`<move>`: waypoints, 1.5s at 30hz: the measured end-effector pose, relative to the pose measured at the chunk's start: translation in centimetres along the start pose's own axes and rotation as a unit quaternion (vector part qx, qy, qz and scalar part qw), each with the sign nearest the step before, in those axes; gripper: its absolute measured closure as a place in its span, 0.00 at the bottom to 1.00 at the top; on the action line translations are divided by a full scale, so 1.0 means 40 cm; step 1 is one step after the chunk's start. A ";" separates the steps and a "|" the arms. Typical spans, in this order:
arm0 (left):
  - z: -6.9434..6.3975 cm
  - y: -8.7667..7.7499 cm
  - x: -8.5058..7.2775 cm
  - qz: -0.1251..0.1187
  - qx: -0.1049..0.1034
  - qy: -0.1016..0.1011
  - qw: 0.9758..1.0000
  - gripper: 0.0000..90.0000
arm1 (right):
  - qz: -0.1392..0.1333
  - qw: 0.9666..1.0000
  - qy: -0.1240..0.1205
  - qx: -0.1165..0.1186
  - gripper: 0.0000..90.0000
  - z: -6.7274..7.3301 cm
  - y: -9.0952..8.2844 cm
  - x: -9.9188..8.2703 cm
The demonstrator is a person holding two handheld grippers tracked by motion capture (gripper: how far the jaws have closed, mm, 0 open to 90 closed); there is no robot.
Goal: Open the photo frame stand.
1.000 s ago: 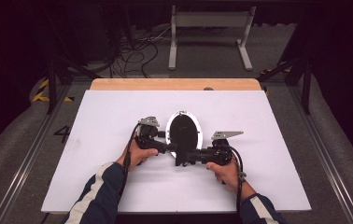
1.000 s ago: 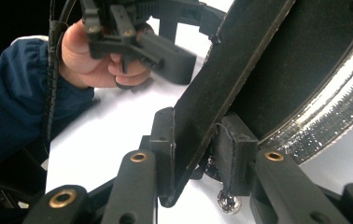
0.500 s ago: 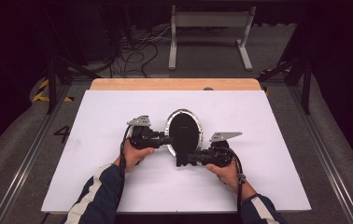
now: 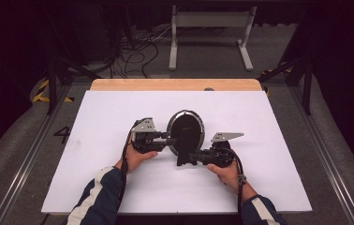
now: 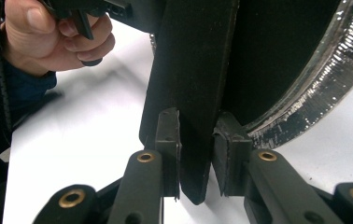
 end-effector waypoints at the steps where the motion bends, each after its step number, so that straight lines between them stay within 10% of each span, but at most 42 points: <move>1: 0.000 0.000 0.000 0.000 0.000 0.000 1.000 0.75 | 0.000 1.000 0.000 0.000 0.83 0.000 0.000 0.000; 15: -0.028 -0.002 0.012 -0.020 0.081 0.042 0.996 0.77 | -0.007 1.000 -0.014 -0.012 0.84 0.013 -0.003 0.011; 32: -0.017 0.017 -0.022 -0.008 0.035 0.011 0.999 0.72 | -0.003 1.000 -0.013 -0.016 0.84 0.013 -0.001 0.008; 45: -0.033 0.033 -0.022 0.015 0.085 0.039 0.996 0.74 | -0.002 1.000 -0.007 -0.017 0.84 0.016 -0.006 0.012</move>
Point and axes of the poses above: each handheld gripper's, and its own axes: y roughly forward along the jaws, x roughly out of its top, z roughly to its left, the point moved 1 cm from there along y, roughly forward along the jaws, and after that the axes turned 3 degrees about -y, right-handed, at the moved point
